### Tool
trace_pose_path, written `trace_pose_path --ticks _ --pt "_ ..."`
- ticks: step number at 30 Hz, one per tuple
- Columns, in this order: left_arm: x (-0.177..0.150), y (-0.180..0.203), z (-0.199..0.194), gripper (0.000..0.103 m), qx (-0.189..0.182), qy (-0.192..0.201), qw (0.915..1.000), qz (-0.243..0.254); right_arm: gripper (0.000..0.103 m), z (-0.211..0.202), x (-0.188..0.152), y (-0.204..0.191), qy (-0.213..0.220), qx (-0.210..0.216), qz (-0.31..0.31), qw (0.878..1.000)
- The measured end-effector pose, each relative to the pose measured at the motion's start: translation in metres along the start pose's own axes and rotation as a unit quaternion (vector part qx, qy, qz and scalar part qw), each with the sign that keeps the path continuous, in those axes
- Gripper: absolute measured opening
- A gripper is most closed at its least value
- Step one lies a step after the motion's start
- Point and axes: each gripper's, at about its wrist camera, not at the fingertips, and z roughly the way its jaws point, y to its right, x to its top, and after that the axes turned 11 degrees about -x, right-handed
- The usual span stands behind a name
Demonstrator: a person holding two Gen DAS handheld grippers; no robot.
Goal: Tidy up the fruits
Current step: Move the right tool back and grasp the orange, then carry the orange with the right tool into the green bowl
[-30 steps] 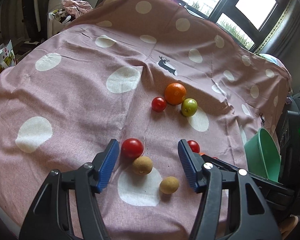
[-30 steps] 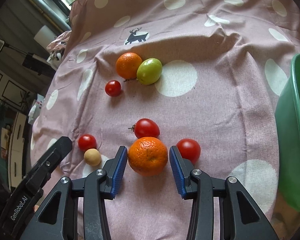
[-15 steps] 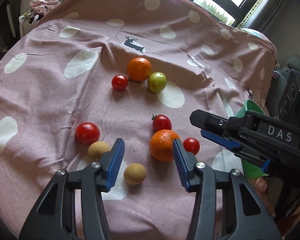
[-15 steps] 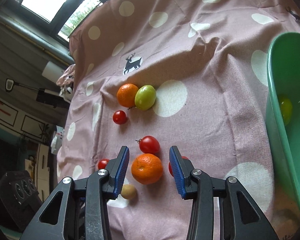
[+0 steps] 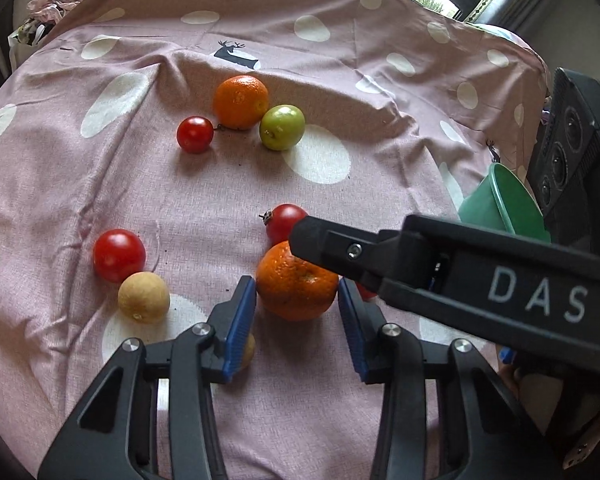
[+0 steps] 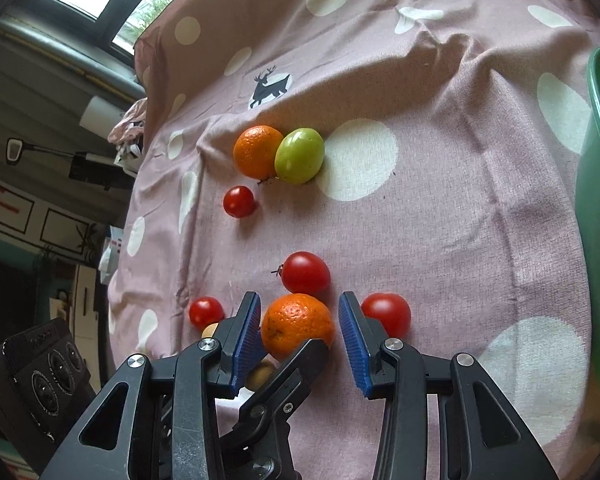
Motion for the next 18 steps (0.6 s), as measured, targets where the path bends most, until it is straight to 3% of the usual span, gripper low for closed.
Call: trace_pose_path --ticks 18 --pt "-0.001 -0.004 -0.008 0.041 -0.015 0.017 0.9997 -0.011 0.044 0.010 -0.006 -0.010 -0.002 -0.013 -0.027 1.000"
